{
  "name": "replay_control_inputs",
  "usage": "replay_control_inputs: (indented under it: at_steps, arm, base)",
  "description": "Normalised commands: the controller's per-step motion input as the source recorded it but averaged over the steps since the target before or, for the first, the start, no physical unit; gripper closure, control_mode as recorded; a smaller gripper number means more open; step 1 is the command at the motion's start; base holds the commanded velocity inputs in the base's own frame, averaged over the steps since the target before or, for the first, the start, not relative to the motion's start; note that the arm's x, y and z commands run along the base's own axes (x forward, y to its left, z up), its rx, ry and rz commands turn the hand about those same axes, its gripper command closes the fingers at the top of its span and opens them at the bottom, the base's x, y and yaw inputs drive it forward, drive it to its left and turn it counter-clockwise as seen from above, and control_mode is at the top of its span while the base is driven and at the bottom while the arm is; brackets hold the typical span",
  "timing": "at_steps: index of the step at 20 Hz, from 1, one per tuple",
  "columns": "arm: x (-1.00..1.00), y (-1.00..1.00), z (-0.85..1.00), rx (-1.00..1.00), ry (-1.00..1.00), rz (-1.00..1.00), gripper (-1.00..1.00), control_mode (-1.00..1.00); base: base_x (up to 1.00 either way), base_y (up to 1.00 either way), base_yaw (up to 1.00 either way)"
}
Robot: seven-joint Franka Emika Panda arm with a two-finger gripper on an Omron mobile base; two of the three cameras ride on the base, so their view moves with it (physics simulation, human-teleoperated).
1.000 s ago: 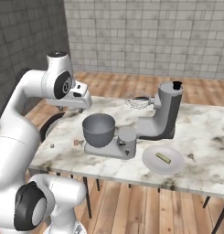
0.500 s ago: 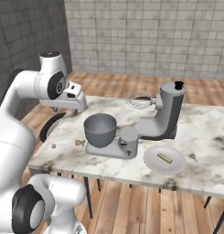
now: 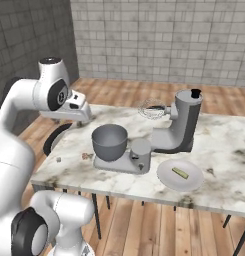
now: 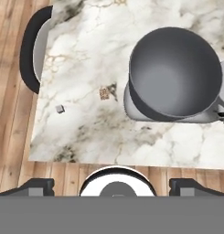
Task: Add butter and sugar cubes to the stand mixer bowl and then turn on the stand mixer to begin making frosting.
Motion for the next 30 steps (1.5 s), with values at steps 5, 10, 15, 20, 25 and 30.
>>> replay_control_inputs:
  at_steps: [5,10,15,20,25,30]
  arm:
    - [-0.01,0.48,0.00,0.00,0.00,0.00,-1.00,-1.00]
    - [0.00,0.67,0.00,0.00,0.05,-0.01,-1.00,-1.00]
    - [0.00,0.69,-0.01,-0.01,0.10,-0.02,-1.00,-1.00]
    - [0.13,0.52,-0.21,0.00,0.15,-0.03,-1.00,-1.00]
    - [0.21,0.18,-0.44,0.00,0.11,-0.01,-1.00,-1.00]
    - [0.25,0.00,-0.58,-0.02,0.01,-0.01,-1.00,-1.00]
  base:
    - [0.00,0.00,0.00]
    - [0.00,0.00,0.00]
    - [0.00,0.00,0.00]
    - [0.00,0.00,0.00]
    - [0.00,0.00,0.00]
    - [0.00,0.00,0.00]
